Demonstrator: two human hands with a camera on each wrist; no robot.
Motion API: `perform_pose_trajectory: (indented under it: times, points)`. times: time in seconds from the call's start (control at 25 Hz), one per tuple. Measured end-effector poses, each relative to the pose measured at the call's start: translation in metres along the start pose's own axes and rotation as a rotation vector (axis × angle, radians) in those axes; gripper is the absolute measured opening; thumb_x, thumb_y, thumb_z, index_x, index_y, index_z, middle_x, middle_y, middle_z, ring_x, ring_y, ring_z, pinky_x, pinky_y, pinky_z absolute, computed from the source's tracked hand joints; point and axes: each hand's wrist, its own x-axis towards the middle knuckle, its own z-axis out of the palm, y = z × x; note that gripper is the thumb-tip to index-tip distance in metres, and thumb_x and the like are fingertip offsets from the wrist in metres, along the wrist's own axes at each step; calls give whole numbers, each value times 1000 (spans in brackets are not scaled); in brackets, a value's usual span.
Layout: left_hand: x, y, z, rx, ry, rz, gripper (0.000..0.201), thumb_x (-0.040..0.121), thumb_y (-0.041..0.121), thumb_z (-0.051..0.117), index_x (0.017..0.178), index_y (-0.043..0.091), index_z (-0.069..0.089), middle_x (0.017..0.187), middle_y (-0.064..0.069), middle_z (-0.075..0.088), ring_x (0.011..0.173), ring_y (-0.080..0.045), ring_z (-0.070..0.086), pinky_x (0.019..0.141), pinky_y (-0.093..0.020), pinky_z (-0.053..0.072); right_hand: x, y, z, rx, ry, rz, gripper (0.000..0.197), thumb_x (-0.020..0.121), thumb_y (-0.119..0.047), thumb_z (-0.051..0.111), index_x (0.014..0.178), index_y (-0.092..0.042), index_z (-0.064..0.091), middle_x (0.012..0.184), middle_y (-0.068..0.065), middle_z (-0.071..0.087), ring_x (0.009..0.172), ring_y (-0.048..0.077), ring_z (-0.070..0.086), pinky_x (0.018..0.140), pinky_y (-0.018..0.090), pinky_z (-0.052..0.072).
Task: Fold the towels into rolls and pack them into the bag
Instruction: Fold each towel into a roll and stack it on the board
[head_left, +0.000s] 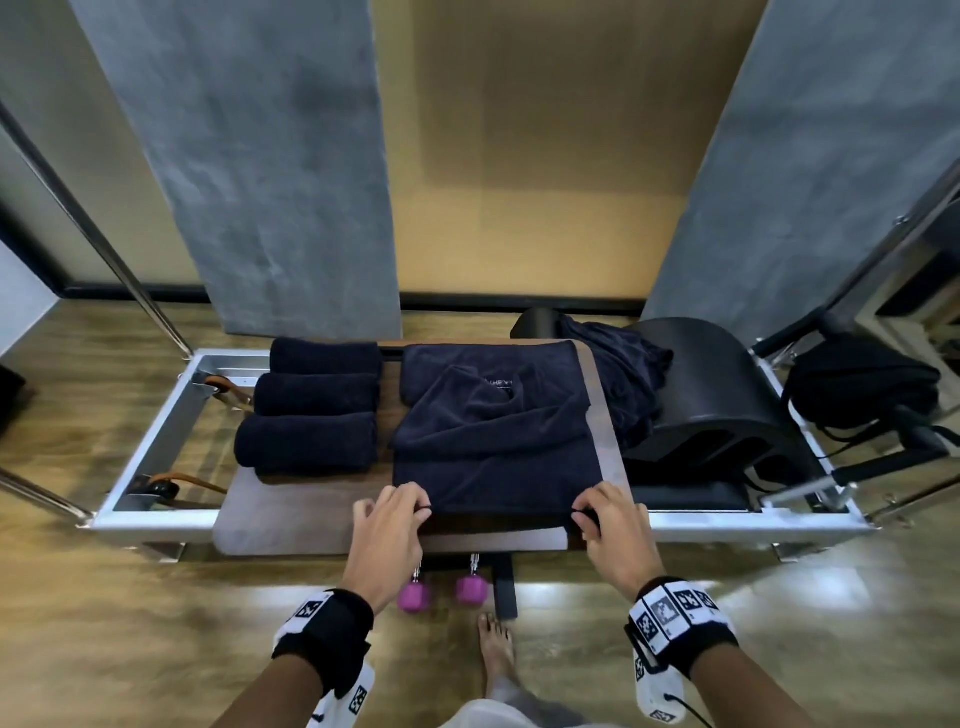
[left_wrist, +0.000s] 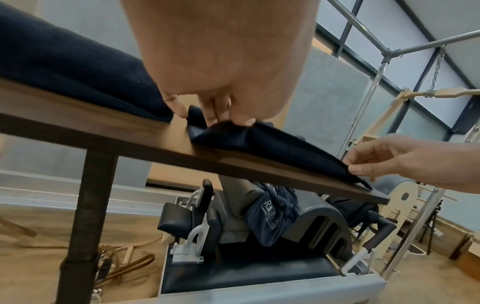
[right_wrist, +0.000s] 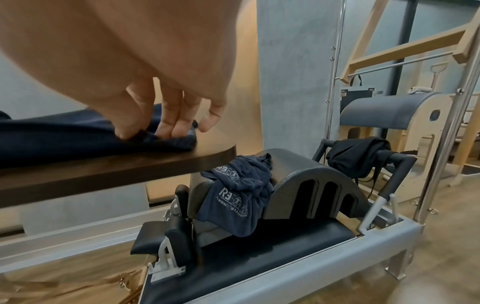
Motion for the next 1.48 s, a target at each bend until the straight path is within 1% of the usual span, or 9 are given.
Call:
perform_pose_trajectory:
  times: [0.2,0.36,0.52,0.72,0.88,1.04,1.24,1.36,1.48]
  points:
    - [37,12,-22,-272,21,13,6,112,33,40,109,37,39,75,10,58,72,-18,61,71,-40,42,25,-3,-32,296,121,-24,11,106,-21,55,112,-30,52,76,-9,60,71,11,58,78,40,49]
    - [90,5,-41,-466,66,-45,15,107,53,47,116,42,44,114,8,65,112,-8,61,91,-38,50,78,2,-77,605,97,-66,22,91,-22,81,108,-32,71,69,3,58,65,10,55,68,26,48]
    - [146,0,-56,-529,72,-46,19,104,45,60,119,43,49,121,16,61,121,0,53,97,-19,42,136,10,-108,679,-51,-148,33,83,-3,84,105,-27,76,88,5,66,84,21,66,82,35,51]
    - [220,4,-58,-536,276,-89,3,98,16,74,98,19,72,97,10,72,97,-1,65,86,-4,42,219,14,-104,665,26,-138,22,90,-5,76,93,-27,76,94,-6,77,94,13,73,87,34,57]
    - [274,1,-36,-542,295,-327,4,98,17,75,94,15,74,93,7,72,90,-6,64,87,-20,44,285,24,-75,626,86,17,14,94,-11,76,94,-25,78,94,-11,78,94,2,72,90,28,58]
    - [305,-8,-9,-447,257,-475,7,98,15,73,100,9,76,104,-3,72,102,-23,67,91,-26,43,329,31,-43,467,61,151,6,91,-17,80,88,-22,78,83,-7,73,86,13,70,83,32,55]
    - [307,-14,11,-256,152,-507,10,99,18,73,101,9,76,130,-2,59,129,-25,50,97,-32,45,340,37,-17,266,3,201,11,87,-21,84,95,-22,77,93,-7,58,94,18,65,83,33,50]
    - [305,-15,15,-173,144,-501,9,99,21,73,103,13,72,122,2,61,124,-24,52,96,-42,50,339,40,-11,235,7,191,23,87,-20,84,108,-22,75,94,-7,57,94,18,64,83,34,51]
    - [303,-16,18,-194,203,-461,12,97,18,75,102,16,64,112,0,57,114,-24,53,90,-40,49,336,38,-13,219,18,209,13,87,-21,84,93,-19,73,94,-5,55,92,22,63,79,35,49]
